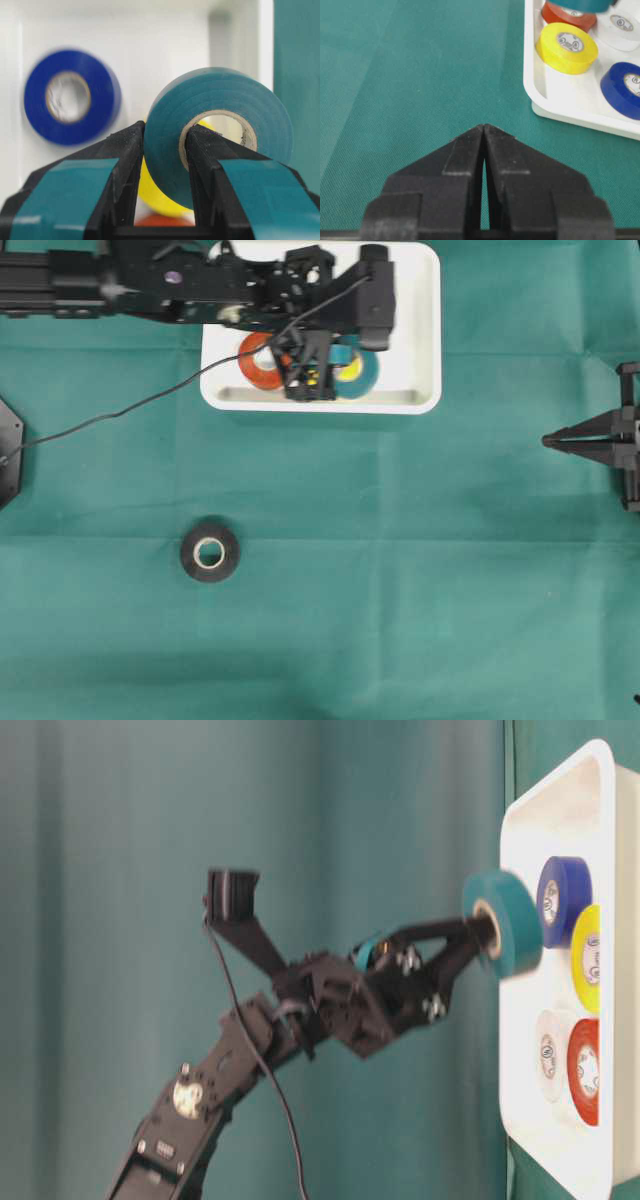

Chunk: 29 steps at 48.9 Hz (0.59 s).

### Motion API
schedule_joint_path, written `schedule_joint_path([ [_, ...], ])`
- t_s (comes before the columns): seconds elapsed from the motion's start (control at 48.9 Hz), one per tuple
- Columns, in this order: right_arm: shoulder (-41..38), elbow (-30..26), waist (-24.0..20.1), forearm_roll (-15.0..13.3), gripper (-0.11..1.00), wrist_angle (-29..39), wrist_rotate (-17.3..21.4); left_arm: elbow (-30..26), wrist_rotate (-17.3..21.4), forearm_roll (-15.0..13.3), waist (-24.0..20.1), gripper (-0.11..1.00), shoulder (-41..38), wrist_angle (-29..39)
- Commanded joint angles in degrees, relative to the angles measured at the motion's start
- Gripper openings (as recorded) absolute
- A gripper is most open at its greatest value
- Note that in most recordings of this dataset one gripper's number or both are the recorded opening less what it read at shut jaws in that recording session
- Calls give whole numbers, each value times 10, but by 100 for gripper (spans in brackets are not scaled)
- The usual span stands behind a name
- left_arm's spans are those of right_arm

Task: Put the tape into the white case with the left arm.
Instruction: 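Lift and carry the teal roll into the white tray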

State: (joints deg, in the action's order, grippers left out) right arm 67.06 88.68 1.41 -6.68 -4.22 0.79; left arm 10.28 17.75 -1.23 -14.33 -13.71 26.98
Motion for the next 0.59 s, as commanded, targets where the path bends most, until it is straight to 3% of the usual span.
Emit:
schedule_joint_path([
  [0.0, -4, -8, 1, -1, -10, -5, 1, -44, -1, 1, -4, 22, -4, -4],
  [0.245, -4, -8, 1, -1, -10, -5, 1, -82, -1, 1, -8, 22, -35, 2],
  [0.573, -4, -8, 0, -1, -10, -5, 1, -85, -10, 1, -9, 22, -40, 11],
])
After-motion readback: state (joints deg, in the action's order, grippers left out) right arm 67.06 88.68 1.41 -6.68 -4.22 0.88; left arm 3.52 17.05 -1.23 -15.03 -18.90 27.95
